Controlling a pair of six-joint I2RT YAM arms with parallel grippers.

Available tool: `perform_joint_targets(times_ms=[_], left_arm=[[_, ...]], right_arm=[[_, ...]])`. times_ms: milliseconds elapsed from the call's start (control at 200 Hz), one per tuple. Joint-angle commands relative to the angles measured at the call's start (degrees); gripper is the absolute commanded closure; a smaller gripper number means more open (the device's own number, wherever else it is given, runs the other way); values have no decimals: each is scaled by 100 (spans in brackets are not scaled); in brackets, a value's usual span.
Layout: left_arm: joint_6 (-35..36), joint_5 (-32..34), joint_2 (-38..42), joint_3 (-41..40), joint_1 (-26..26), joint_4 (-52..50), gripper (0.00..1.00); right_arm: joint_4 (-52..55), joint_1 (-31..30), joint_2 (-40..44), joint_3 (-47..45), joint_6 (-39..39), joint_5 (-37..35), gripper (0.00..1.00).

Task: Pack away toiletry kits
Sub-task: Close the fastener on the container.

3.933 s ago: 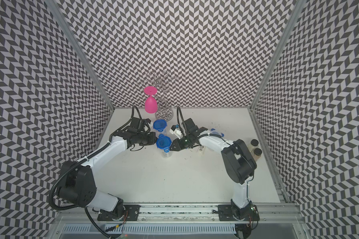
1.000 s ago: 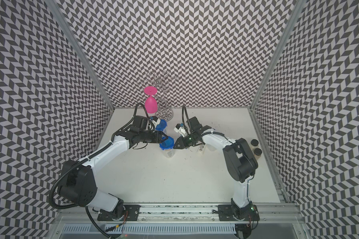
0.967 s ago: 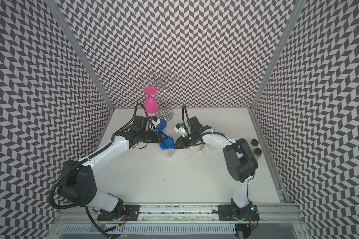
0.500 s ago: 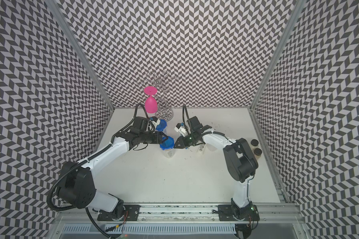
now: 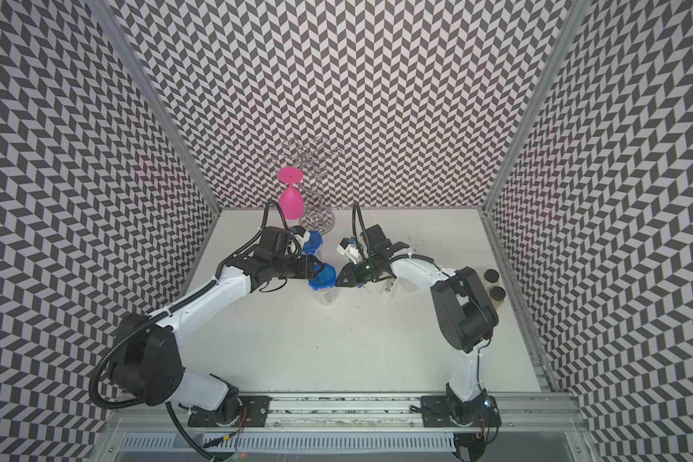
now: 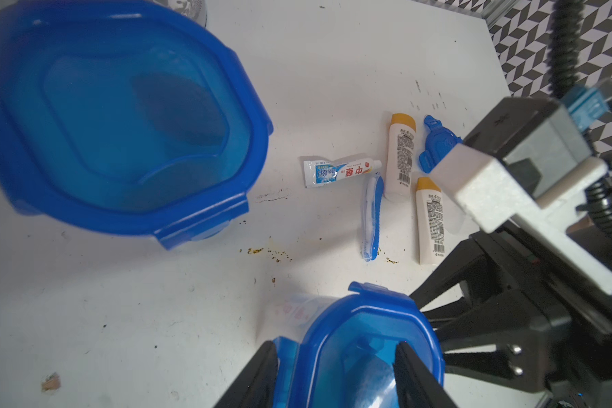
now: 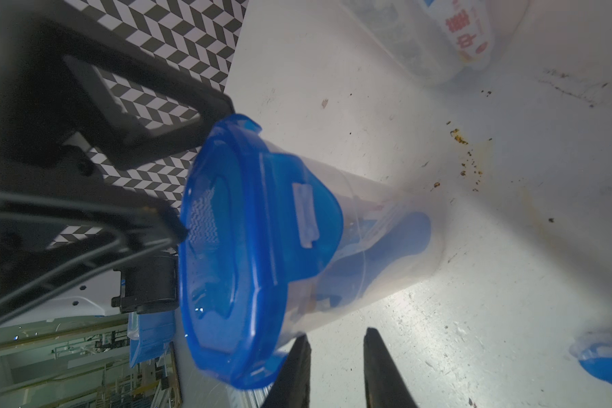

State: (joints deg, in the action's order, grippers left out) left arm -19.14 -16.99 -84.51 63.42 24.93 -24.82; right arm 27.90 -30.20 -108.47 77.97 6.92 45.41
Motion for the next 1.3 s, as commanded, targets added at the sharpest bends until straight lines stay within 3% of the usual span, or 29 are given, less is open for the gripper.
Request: perform_joint_targets(times_ms=[0,506,997,1292], left_arm=[[-3,94,329,-10,126,-119,46],[130,78,80,-155,91,-137,45],[-987,-1139,400,-1079,-124,860,43],[-1201,-937,496,-1145,-136,779,43]], right_arm=[[-395,-21,-1,163,-76,8,74],[-168,-31,-17,309,-125,-114,74],[-157,-302,-274,533,-107,-45,74],[-55,-337,-337,648,-133,-154,74]])
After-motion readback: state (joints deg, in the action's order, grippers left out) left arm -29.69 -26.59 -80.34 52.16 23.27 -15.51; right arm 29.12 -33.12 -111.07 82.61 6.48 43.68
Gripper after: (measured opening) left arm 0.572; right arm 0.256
